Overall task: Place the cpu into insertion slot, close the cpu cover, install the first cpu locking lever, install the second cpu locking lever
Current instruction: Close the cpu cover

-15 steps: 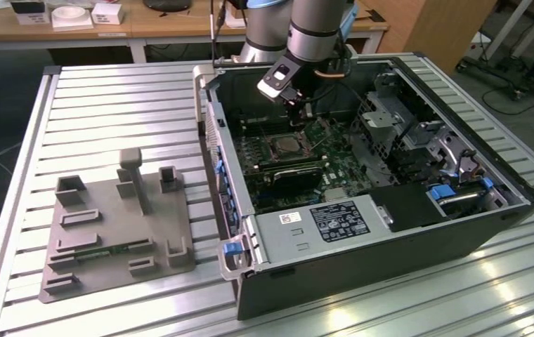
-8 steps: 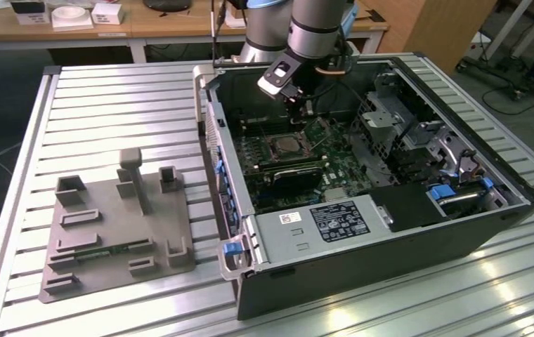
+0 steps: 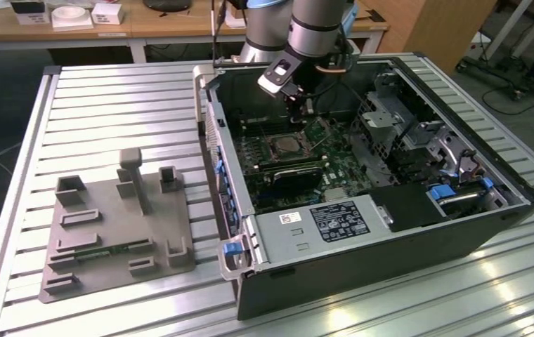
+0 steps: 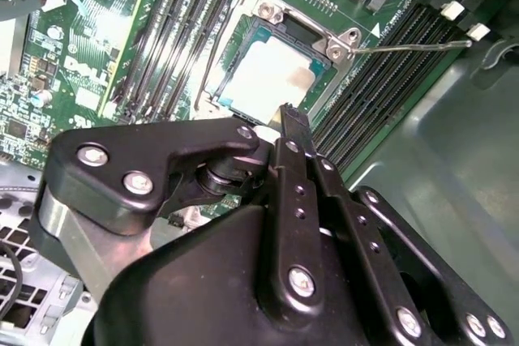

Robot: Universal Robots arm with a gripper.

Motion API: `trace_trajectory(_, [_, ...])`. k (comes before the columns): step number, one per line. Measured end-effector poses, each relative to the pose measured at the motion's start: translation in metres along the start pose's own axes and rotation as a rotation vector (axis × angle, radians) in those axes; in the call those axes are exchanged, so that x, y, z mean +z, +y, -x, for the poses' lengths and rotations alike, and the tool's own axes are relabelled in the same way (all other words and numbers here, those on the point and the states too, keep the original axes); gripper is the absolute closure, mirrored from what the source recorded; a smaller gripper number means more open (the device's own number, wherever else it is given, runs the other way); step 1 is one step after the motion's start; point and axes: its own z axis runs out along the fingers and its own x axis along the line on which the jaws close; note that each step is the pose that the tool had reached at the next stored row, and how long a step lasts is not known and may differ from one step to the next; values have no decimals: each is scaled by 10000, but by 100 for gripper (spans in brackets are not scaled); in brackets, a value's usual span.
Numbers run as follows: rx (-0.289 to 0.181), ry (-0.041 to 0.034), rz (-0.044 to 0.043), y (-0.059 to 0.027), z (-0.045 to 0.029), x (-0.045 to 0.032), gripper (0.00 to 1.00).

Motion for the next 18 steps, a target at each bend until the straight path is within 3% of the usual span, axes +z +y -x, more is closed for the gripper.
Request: trace_trajectory(18, [0, 4, 2, 4, -5, -166, 89])
